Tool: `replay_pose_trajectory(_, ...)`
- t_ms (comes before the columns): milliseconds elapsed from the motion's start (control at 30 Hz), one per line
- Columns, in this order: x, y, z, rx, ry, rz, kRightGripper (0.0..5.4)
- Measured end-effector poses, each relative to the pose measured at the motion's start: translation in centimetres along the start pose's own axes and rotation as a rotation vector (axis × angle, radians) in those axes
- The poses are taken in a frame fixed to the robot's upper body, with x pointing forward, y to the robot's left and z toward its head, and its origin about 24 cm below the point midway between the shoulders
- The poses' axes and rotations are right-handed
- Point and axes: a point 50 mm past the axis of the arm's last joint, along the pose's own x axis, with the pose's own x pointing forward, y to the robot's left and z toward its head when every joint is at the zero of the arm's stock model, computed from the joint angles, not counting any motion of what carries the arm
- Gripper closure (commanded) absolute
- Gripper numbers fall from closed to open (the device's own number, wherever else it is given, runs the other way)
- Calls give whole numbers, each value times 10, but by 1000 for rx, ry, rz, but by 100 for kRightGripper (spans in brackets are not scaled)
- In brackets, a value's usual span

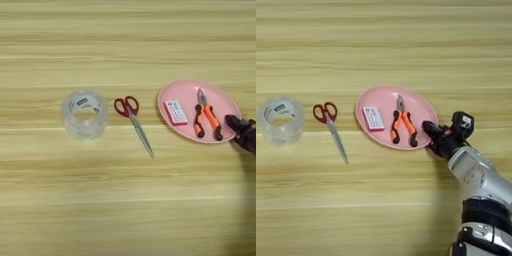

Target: Move the objects on the table

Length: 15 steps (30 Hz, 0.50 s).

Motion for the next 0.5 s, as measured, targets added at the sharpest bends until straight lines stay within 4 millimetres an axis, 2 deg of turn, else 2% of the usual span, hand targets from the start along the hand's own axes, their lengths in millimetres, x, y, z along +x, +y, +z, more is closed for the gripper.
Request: replay_pose_trajectory(500, -19, 21, -16, -19, 54, 67, 501)
